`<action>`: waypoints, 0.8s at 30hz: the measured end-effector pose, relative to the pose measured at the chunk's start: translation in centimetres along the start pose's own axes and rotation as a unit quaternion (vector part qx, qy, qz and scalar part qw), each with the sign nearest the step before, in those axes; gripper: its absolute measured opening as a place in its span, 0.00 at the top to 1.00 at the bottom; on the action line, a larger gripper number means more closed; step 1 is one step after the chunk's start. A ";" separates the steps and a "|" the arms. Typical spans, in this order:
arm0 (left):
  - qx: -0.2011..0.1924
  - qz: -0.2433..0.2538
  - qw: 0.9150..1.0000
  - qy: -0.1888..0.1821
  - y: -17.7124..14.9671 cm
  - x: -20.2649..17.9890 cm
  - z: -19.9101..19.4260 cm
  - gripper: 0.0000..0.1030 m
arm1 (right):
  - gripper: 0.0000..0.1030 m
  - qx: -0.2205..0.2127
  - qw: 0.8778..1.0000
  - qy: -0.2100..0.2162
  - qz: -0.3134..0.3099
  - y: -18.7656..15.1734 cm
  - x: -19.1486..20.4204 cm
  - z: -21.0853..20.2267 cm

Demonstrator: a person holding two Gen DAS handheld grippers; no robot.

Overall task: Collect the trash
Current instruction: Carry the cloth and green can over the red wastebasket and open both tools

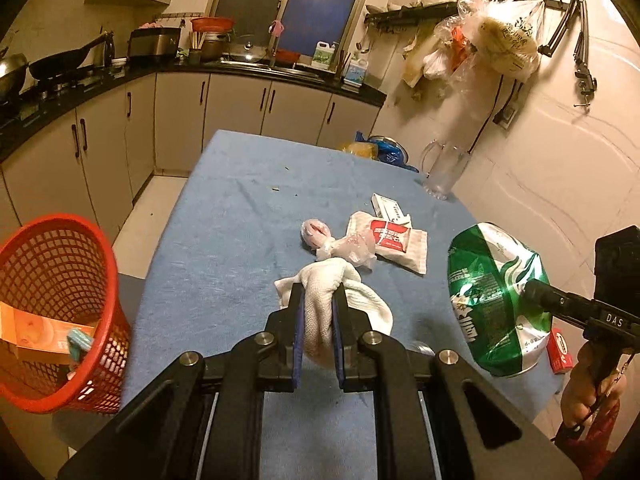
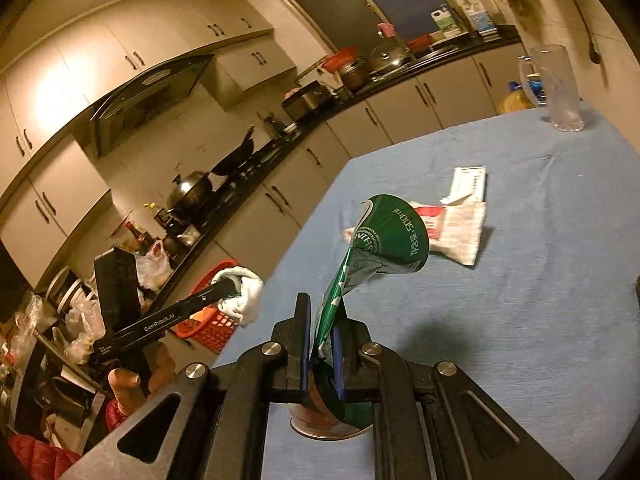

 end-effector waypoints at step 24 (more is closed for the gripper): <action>-0.089 -0.054 0.989 0.101 1.0 11.4 -12.9 0.88 | 0.90 0.032 0.987 0.137 -0.080 1.1 14.4 9.6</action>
Point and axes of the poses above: each gripper's, at about its wrist camera, not at the fingertips, and z roughly the way its jaws point, x to its left, y to its top, the point moved 7 cm from there along z, roughly the way its jaws point, and after that the axes turned 8 degrees about -z, right-handed, at the moved point
